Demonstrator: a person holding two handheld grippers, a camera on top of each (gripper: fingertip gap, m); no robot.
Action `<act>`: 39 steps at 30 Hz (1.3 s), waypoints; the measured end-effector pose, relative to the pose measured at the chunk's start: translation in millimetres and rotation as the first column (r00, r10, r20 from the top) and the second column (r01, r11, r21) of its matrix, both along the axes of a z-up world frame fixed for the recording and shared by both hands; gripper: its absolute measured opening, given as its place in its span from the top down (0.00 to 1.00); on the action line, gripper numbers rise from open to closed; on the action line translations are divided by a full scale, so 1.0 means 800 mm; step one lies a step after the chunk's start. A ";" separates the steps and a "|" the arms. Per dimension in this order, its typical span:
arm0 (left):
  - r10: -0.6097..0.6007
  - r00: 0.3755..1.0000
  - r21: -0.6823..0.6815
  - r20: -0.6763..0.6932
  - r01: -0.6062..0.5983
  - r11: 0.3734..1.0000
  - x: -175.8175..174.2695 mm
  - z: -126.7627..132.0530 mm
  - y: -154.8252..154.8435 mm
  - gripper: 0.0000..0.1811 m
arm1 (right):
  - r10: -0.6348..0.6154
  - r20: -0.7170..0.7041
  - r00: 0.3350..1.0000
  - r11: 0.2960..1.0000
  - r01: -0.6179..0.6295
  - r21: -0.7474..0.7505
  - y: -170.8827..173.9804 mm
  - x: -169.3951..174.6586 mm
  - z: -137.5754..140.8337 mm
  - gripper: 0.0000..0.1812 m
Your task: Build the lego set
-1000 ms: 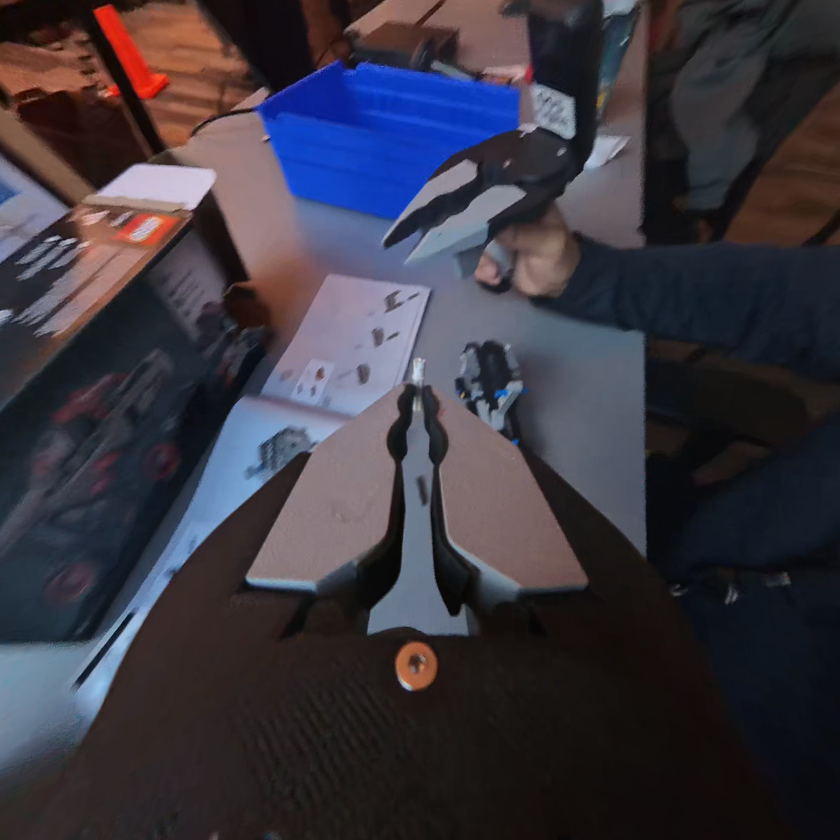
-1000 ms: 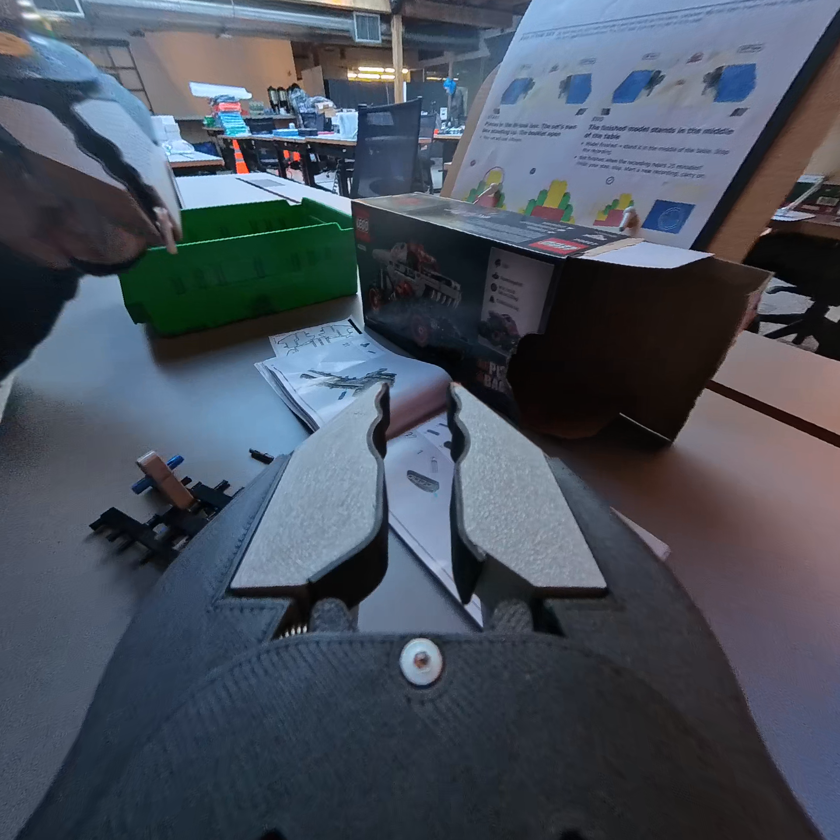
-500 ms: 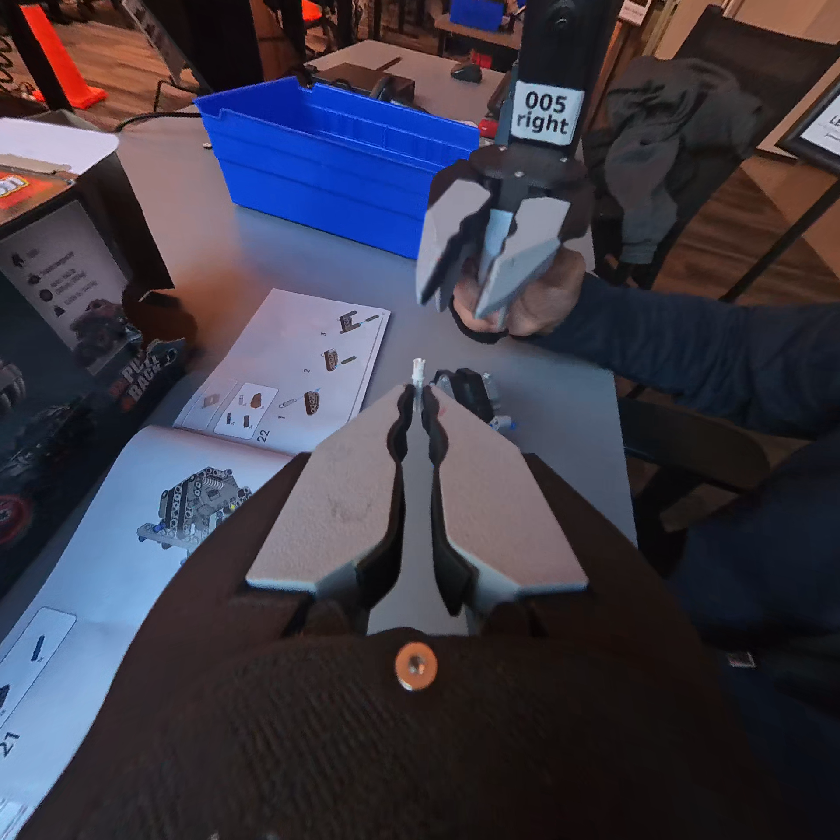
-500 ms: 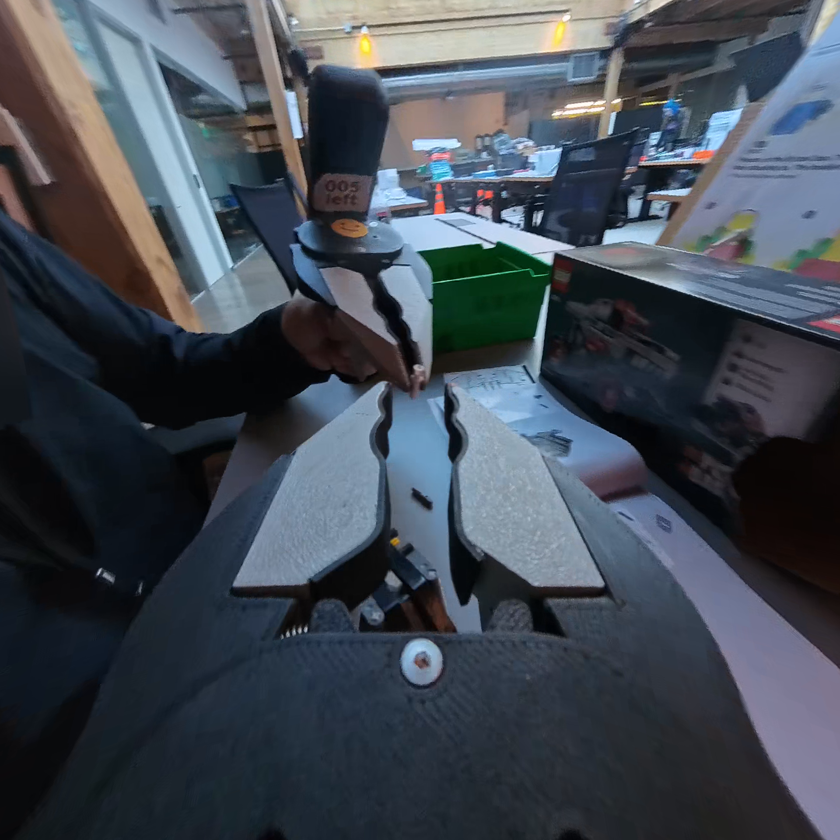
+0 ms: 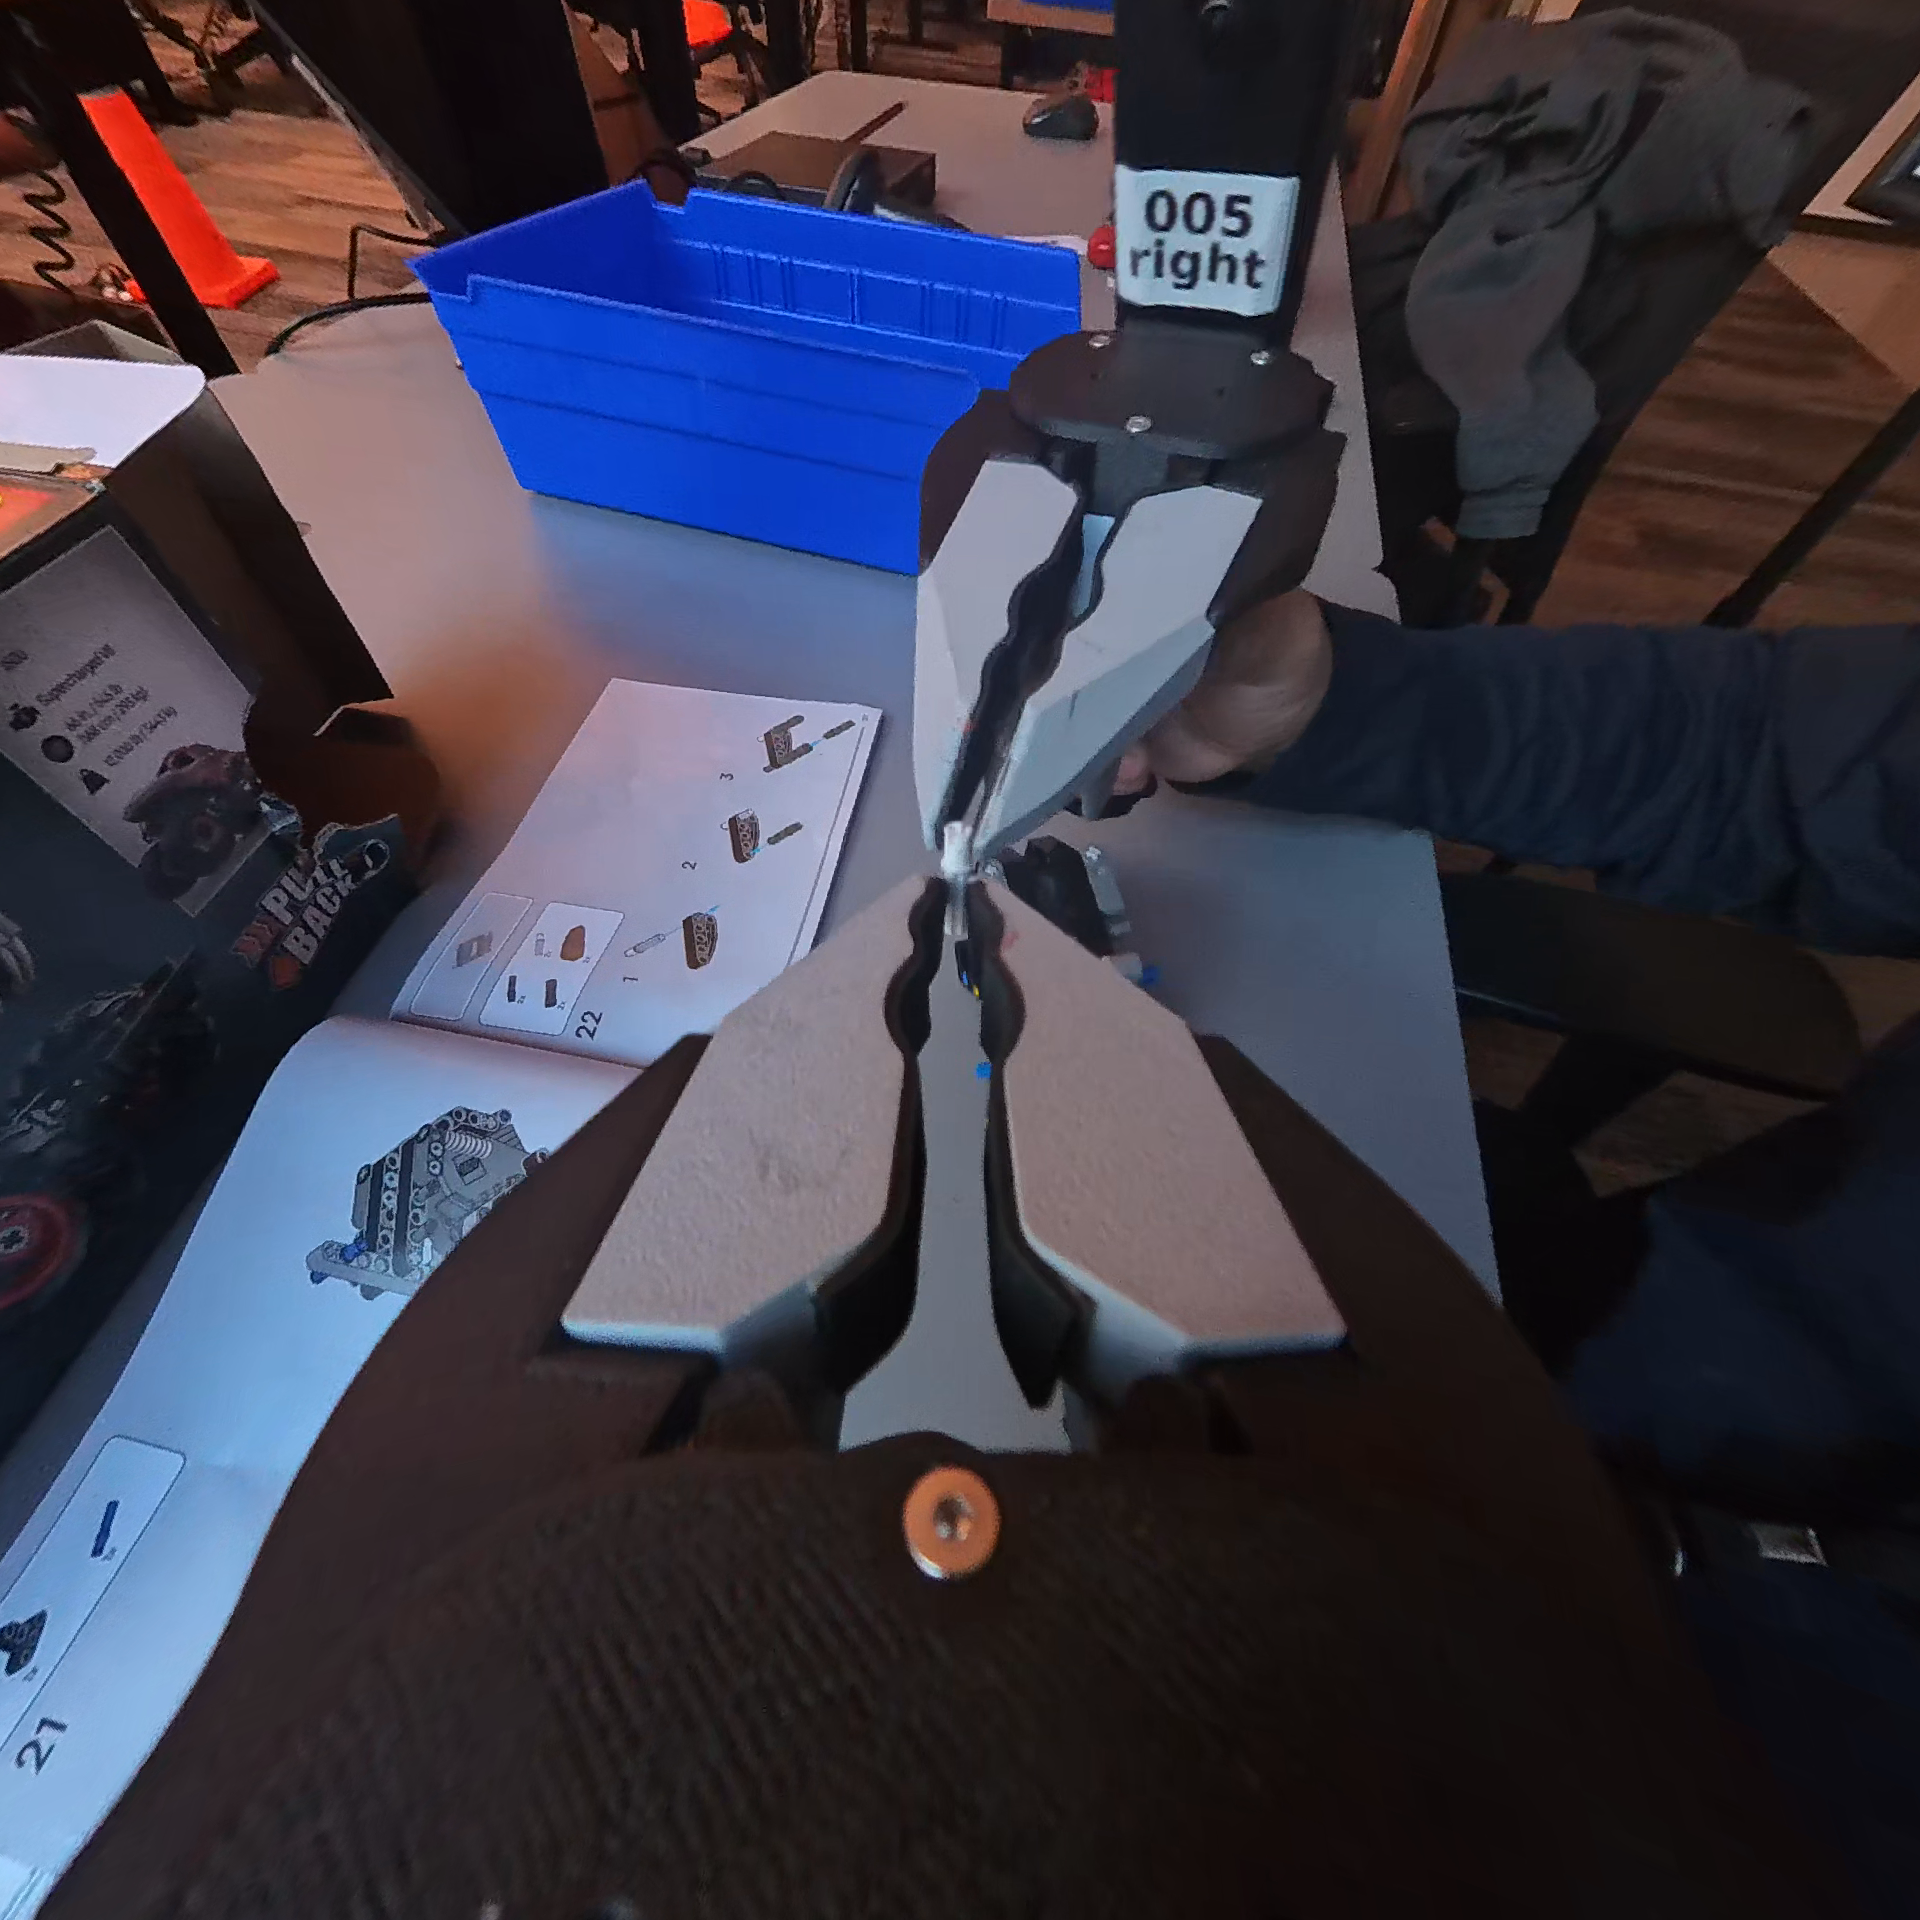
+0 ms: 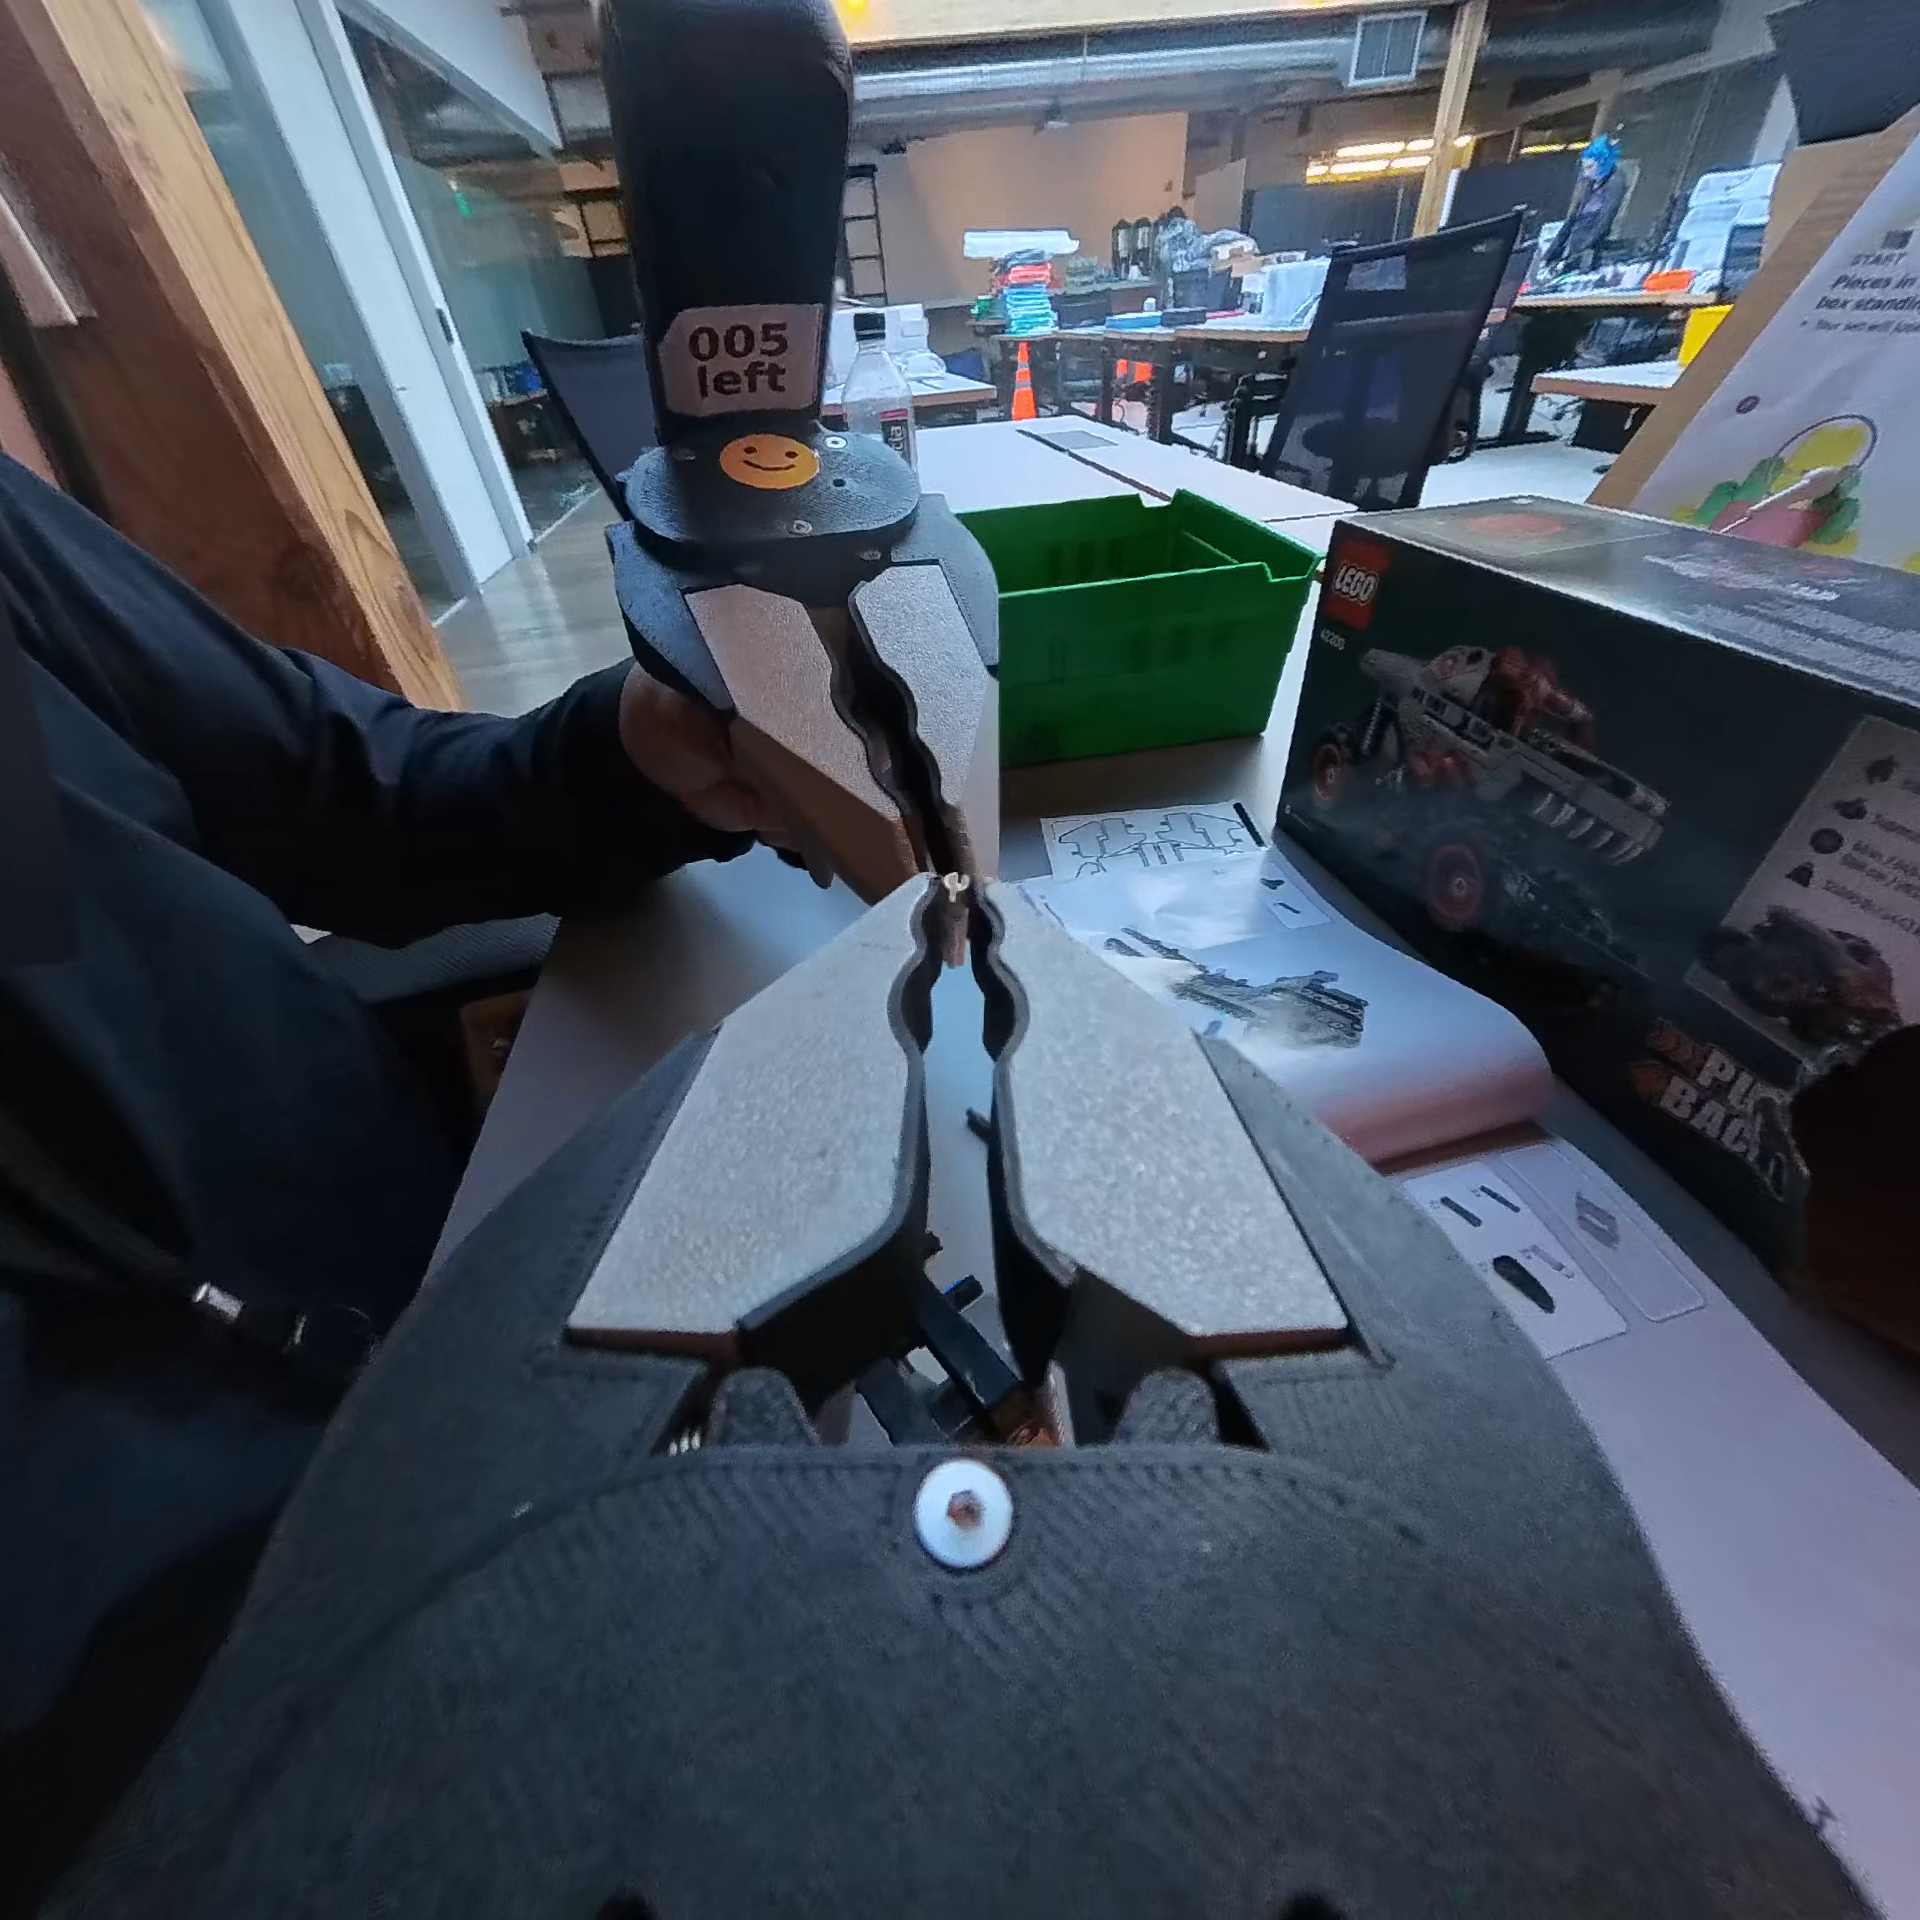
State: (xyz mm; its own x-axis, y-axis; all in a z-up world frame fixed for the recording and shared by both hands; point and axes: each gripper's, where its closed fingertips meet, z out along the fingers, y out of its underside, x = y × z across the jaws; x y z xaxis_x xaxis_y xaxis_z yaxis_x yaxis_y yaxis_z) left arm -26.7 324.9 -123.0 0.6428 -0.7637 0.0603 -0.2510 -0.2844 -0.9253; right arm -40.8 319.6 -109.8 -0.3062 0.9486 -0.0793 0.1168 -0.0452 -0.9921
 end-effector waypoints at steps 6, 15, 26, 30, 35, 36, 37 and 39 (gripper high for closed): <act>-0.005 1.000 -0.049 -0.010 0.005 0.999 -0.009 -0.008 -0.001 0.99 | 0.019 0.057 0.998 1.000 -0.018 -0.024 0.002 -0.002 -0.013 0.99; -0.027 0.999 -0.099 0.035 0.031 0.995 -0.012 -0.009 -0.009 0.98 | 0.009 0.017 1.000 1.000 -0.008 -0.025 -0.004 -0.009 -0.001 0.99; -0.041 0.999 -0.166 -0.009 0.039 0.985 -0.016 -0.026 -0.011 0.99 | 0.002 0.080 0.997 1.000 -0.004 0.028 -0.003 -0.008 -0.019 1.00; -0.052 0.997 -0.254 -0.048 0.039 0.966 -0.018 -0.049 -0.014 0.99 | -0.014 0.154 0.988 0.996 -0.001 0.095 -0.004 -0.011 -0.040 1.00; -0.055 0.997 -0.285 -0.054 0.038 0.958 -0.017 -0.058 -0.013 0.96 | -0.035 0.159 0.987 0.994 0.019 0.104 0.001 -0.011 -0.042 1.00; -0.050 0.998 -0.281 -0.050 0.034 0.959 -0.018 -0.057 -0.012 0.96 | -0.034 0.155 0.987 0.995 0.019 0.096 0.001 -0.011 -0.041 1.00; -0.054 0.997 -0.279 -0.045 0.040 0.960 -0.017 -0.055 -0.013 0.99 | -0.034 0.153 0.988 0.996 0.021 0.090 0.002 -0.010 -0.040 1.00; -0.052 0.997 -0.274 -0.065 0.033 0.961 -0.018 -0.058 -0.013 1.00 | -0.048 0.156 0.987 0.996 0.034 0.088 0.007 -0.010 -0.041 1.00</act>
